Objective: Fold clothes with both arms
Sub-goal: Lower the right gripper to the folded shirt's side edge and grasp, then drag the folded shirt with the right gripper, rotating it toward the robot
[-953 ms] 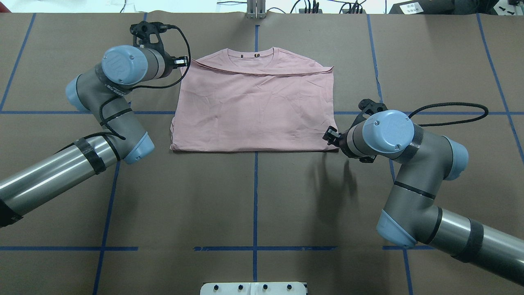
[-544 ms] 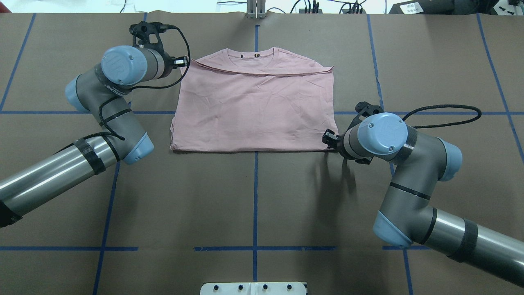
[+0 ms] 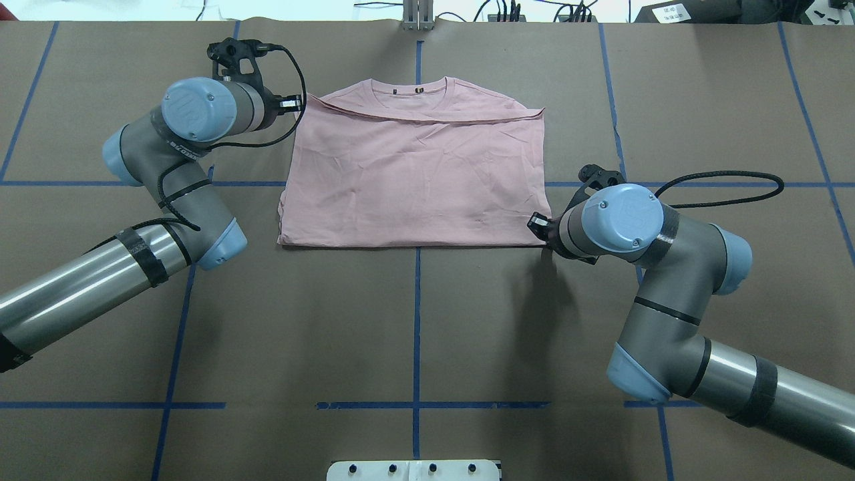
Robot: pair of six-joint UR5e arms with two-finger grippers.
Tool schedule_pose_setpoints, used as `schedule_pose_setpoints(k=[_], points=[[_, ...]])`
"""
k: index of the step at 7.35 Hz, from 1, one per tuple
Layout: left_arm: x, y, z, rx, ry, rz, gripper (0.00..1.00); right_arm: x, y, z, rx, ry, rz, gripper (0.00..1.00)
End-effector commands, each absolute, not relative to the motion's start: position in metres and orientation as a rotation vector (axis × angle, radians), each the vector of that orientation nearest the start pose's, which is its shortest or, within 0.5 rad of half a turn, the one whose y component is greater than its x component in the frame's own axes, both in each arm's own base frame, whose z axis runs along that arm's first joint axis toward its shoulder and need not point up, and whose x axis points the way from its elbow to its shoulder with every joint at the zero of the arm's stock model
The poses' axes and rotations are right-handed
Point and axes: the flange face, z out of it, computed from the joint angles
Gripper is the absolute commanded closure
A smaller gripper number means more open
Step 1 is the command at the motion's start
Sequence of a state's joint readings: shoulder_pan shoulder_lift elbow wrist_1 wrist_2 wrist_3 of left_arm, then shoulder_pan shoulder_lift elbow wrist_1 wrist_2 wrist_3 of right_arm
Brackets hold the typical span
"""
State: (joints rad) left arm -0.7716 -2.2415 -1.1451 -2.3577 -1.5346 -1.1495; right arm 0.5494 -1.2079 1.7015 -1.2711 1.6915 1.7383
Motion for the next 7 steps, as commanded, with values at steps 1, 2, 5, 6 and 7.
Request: schedule_pose_setpoints(k=[1, 2, 5, 6, 7], points=[[0.464, -0.642, 0.369, 0.608, 0.836, -0.337, 0.58, -0.478, -0.442, 0.363, 0.048, -0.828, 0.637, 1.0], [0.464, -0.642, 0.369, 0.609, 0.835, -0.336, 0.58, -0.476, -0.443, 0.363, 0.05, -0.829, 0.638, 1.0], [0.462, -0.641, 0.359, 0.616, 0.853, -0.335, 0.58, -0.432, -0.391, 0.359, 0.029, -0.869, 0.599, 1.0], [0.455, -0.636, 0.34, 0.632, 0.885, -0.332, 0.58, -0.404, -0.338, 0.351, -0.005, -0.902, 0.548, 1.0], [0.445, -0.617, 0.347, 0.598, 0.92, -0.305, 0.57, -0.393, -0.292, 0.338, -0.13, -0.933, 0.54, 1.0]])
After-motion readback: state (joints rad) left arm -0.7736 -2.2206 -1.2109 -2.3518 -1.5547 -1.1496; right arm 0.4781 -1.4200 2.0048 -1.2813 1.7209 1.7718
